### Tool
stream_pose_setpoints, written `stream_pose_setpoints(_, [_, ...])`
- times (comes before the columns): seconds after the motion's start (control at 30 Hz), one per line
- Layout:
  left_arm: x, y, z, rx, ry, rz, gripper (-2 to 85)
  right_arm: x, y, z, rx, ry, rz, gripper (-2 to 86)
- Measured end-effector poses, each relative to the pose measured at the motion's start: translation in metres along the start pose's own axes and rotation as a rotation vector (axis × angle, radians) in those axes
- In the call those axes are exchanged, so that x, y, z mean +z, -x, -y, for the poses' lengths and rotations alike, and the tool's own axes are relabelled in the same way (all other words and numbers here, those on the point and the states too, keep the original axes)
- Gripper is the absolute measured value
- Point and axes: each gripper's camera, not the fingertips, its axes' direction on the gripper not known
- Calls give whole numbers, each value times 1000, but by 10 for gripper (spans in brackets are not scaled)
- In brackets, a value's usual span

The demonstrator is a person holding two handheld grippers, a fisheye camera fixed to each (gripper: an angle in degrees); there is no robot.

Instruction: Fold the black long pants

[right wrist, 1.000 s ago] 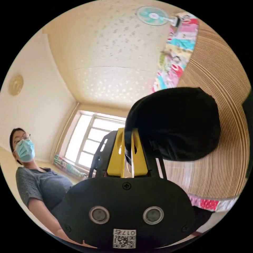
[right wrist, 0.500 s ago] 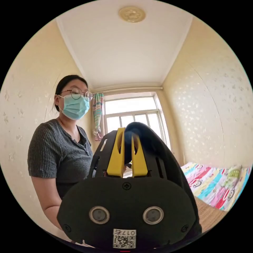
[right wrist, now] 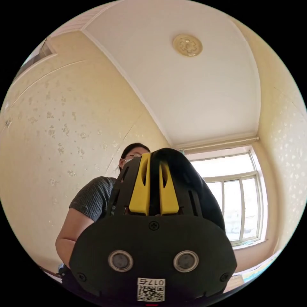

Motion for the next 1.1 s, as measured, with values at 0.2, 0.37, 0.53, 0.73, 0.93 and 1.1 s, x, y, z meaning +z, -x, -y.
stream_pose_setpoints(0.2, [54,-32,20,12,166,183,159,-1,-42,-60,97,-43,130,5])
stream_pose_setpoints(0.37, [61,-86,11,110,71,430,67,-11,-74,-95,204,-105,151,6])
stream_pose_setpoints(0.53, [78,-102,14,53,168,666,25,-23,-99,-125,305,-131,42,9])
stream_pose_setpoints(0.73, [93,-84,8,-63,263,944,39,-17,-139,-160,498,-98,-85,10])
stream_pose_setpoints(0.93, [63,-59,-7,-125,137,757,5,-7,-174,-186,677,-18,-149,24])
stream_pose_setpoints(1.1, [16,35,-55,-517,-322,-123,-8,1,-192,-204,786,39,-144,55])
